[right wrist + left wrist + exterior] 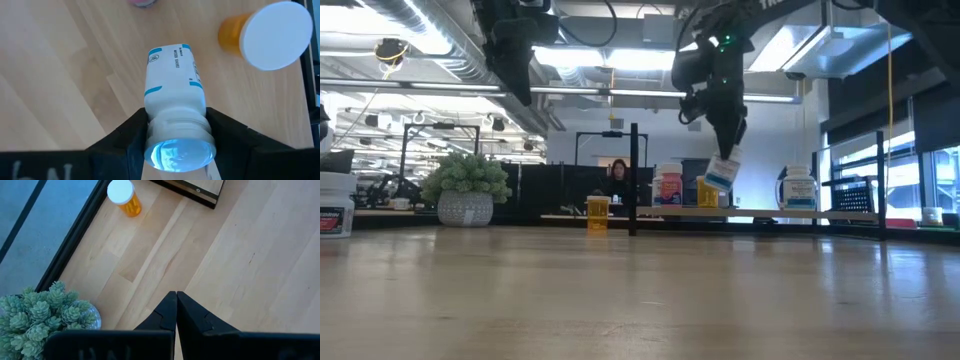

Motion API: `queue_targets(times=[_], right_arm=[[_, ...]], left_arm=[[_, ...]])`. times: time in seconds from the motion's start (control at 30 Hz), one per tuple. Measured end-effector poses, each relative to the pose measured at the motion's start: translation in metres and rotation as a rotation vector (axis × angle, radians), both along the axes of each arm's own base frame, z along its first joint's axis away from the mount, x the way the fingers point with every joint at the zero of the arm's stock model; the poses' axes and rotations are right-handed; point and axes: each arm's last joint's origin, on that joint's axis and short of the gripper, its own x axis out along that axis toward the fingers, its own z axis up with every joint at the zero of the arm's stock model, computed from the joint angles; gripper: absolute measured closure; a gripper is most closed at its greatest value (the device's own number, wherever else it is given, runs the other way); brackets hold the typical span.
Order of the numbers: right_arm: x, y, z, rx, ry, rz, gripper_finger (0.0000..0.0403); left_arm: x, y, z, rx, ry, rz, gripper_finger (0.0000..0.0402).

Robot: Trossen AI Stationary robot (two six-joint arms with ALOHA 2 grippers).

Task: Pick and place medicine bottles onto shelf by color
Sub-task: Put the white medicine bottle on the shelf

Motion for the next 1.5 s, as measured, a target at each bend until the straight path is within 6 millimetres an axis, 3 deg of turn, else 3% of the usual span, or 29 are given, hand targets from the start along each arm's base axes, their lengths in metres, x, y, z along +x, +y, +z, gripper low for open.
queue_targets(times=[1.5], right_arm=[[0.0049, -0.0043, -0.0086, -0.070, -0.020, 0.042, 0.0224]], left_arm=[[-0.0001, 0.0001, 0.0000, 0.001, 0.001, -0.002, 0.0401]])
